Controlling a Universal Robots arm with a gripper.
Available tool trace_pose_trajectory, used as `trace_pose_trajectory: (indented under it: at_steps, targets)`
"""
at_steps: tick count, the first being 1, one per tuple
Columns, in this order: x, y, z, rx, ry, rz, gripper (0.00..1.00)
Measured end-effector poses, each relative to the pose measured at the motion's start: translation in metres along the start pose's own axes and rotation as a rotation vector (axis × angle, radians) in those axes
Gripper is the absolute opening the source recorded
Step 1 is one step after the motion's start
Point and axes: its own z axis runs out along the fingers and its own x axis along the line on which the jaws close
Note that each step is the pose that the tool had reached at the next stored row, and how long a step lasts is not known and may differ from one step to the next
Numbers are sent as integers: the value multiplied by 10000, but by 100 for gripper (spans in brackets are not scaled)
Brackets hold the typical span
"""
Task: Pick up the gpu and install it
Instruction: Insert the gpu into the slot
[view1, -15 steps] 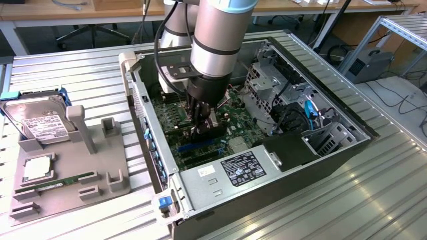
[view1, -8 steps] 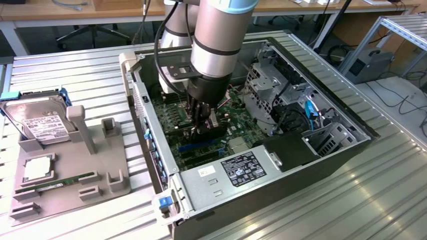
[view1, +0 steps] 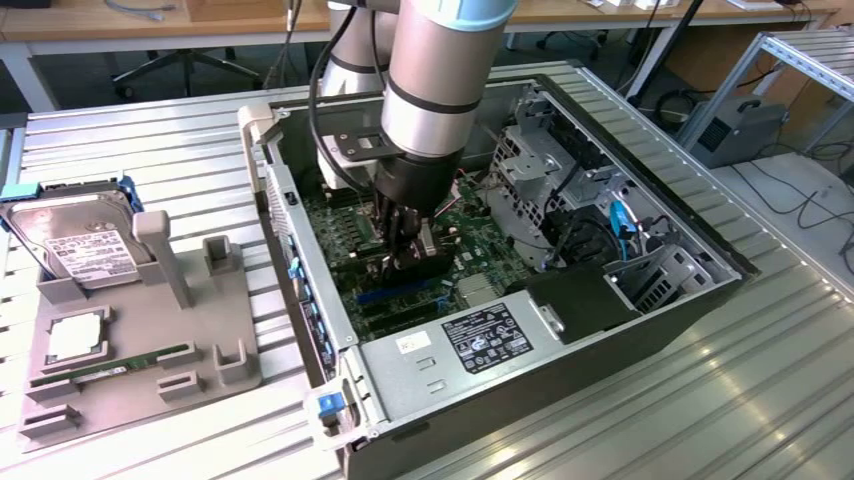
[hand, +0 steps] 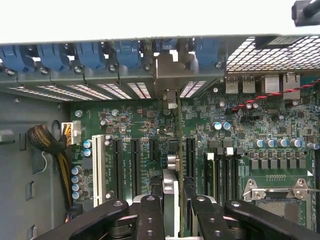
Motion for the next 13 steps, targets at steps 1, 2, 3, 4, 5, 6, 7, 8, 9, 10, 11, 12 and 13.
trace_pose_trajectory:
  at_steps: [1,2,3,4,5,6,7,8,9,10,11,12,13]
  targets:
    - [0,0,2,0,0,0,27]
    - [0,0,6,0,0,0,27]
    - [0,0,7,0,0,0,27]
    - [0,-1,11,0,0,0,27]
    - [0,-1,12,0,-1,0,27]
    - [0,-1,12,0,0,0,27]
    - [0,-1,12,0,-1,0,27]
    - [1,-1,13,1,-3,1,27]
    - [2,-1,14,1,-3,1,27]
    - [4,-1,15,1,-2,0,27]
    - [5,-1,16,0,-1,1,27]
    - [6,-1,18,0,-1,1,27]
    - [8,-1,20,0,-1,0,27]
